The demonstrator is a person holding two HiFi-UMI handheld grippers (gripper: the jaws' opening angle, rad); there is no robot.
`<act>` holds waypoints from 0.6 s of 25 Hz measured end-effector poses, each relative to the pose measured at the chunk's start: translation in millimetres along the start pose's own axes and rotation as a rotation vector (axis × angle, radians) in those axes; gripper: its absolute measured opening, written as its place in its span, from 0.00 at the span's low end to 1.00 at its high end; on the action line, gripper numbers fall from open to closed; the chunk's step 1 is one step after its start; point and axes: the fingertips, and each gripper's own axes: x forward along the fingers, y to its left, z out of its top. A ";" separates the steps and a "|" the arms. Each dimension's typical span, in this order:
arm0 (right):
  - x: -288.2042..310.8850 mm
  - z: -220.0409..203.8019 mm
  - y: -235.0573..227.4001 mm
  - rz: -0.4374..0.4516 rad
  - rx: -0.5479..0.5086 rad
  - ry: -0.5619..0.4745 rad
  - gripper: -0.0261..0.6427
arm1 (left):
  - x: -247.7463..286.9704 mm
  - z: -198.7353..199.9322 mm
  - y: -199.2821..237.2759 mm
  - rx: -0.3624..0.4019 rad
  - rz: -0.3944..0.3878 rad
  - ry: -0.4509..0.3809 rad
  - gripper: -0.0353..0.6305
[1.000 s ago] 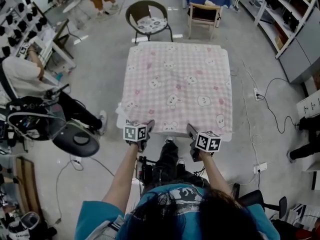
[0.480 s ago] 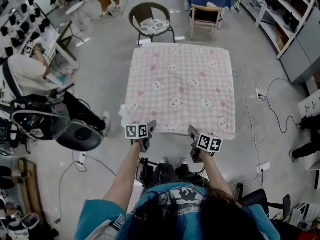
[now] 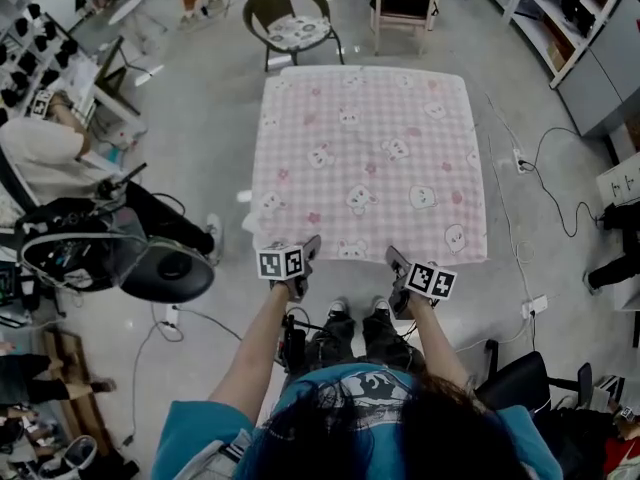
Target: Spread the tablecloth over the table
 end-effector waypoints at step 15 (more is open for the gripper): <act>20.5 -7.1 -22.9 -0.122 -0.019 0.025 0.12 | 8.4 -2.7 11.0 -0.087 0.038 -0.060 0.22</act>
